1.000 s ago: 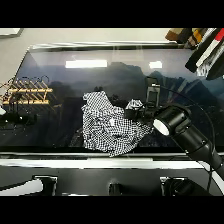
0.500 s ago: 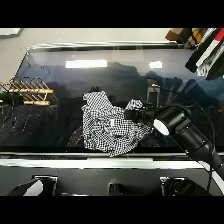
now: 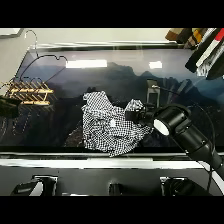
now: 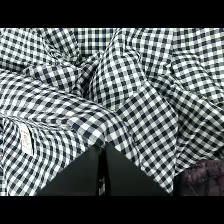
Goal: Fold the clothes and pants, and hang the long-sleeved shirts on hangers.
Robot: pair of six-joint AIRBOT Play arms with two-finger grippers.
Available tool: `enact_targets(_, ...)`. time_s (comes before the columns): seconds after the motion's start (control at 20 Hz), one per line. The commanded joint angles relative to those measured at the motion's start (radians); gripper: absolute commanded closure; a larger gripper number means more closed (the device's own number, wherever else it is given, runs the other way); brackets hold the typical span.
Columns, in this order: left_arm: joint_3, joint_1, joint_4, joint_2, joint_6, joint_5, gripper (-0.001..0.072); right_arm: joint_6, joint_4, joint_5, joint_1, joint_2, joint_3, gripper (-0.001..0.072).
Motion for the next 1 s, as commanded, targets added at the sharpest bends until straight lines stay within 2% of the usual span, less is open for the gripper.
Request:
enact_targets(0.0, -0.107, -0.041, -0.129, 0.154, 0.183, -0.060, 0.0698, 0.008, -0.029, 0.003, 0.001, -0.001, 0.000, 0.0682)
enact_targets(0.05, -0.173, -0.048, -0.180, 0.215, 0.259, -0.060, 0.0699, 0.031, -0.047, 0.003, -0.002, -0.001, 0.000, 0.0682)
enact_targets(0.1, -0.245, -0.051, -0.236, 0.281, 0.272, -0.062, 0.0698, 0.069, -0.073, 0.007, -0.002, 0.000, 0.000, 0.0682)
enact_targets(0.25, -0.412, -0.051, -0.441, 0.438, 0.236, -0.110, 0.0697, 0.163, -0.118, 0.026, -0.002, -0.001, 0.000, 0.0682)
enact_targets(0.35, -0.472, -0.051, -0.523, 0.513, 0.206, -0.122, 0.0697, 0.224, -0.137, 0.046, -0.002, -0.001, 0.000, 0.0682)
enact_targets(0.5, -0.507, -0.051, -0.533, 0.594, 0.133, -0.150, 0.0696, 0.349, -0.196, 0.069, -0.002, -0.001, 0.000, 0.0682)
enact_targets(0.65, -0.507, -0.051, -0.583, 0.628, 0.130, -0.238, 0.0696, 0.448, -0.235, 0.070, -0.002, -0.003, 0.000, 0.0682)
enact_targets(0.85, -0.507, -0.051, -0.611, 0.637, 0.123, -0.369, 0.0696, 0.536, -0.271, 0.073, -0.002, -0.016, 0.000, 0.0683)
enact_targets(0.95, -0.507, -0.051, -0.611, 0.637, 0.108, -0.375, 0.0695, 0.543, -0.281, 0.074, -0.002, -0.021, 0.000, 0.0683)
